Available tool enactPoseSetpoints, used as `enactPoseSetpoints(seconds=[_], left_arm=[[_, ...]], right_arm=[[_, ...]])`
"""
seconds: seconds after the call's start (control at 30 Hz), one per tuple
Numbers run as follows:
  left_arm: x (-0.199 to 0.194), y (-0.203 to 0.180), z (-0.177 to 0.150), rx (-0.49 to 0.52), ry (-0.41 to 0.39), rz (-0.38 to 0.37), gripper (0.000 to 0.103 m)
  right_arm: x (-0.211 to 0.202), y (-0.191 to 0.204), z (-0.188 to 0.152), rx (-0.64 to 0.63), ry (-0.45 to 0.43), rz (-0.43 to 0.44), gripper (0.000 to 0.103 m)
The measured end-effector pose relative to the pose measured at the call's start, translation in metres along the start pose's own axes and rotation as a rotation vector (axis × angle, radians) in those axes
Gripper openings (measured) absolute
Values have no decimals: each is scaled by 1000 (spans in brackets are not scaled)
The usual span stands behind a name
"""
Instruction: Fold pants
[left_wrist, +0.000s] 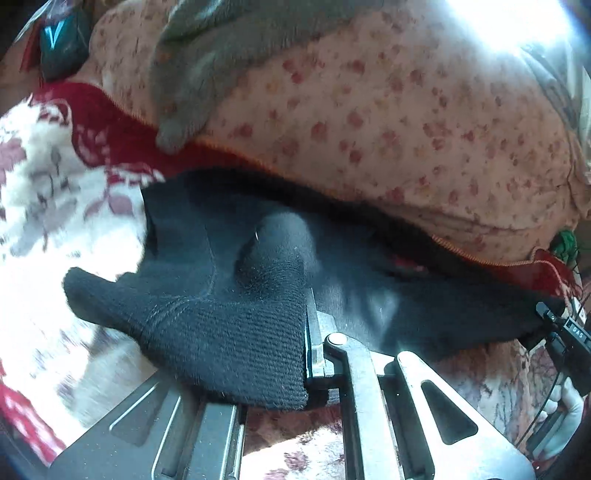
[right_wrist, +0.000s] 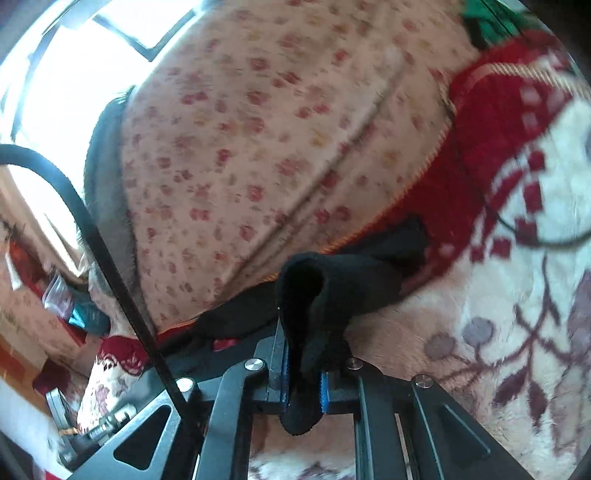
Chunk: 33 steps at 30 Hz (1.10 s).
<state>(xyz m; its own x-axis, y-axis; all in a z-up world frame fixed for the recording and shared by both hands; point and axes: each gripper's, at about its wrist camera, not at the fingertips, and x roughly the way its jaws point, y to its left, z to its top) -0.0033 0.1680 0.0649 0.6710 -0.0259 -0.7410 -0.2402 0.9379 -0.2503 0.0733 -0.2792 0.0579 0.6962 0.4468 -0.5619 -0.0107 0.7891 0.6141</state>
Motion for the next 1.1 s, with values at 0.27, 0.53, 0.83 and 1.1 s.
enactPoseSetpoints(seconds=[0.27,0.53,0.83,1.1], left_arm=[[-42,52,14,5,7,8,5],[-39,93,-40,-10,119,66,5],[-34,77,-63,61,102,155,10],[-66,76,-56,47,79,116,13]], right_arm=[[-43,54,-18,-187,55,44,11],[-37,61,-79,-306,231,-16,11],[-39,28,-91,-230,290,-57,33],[-67,15,-94,-227,293,-42,36]])
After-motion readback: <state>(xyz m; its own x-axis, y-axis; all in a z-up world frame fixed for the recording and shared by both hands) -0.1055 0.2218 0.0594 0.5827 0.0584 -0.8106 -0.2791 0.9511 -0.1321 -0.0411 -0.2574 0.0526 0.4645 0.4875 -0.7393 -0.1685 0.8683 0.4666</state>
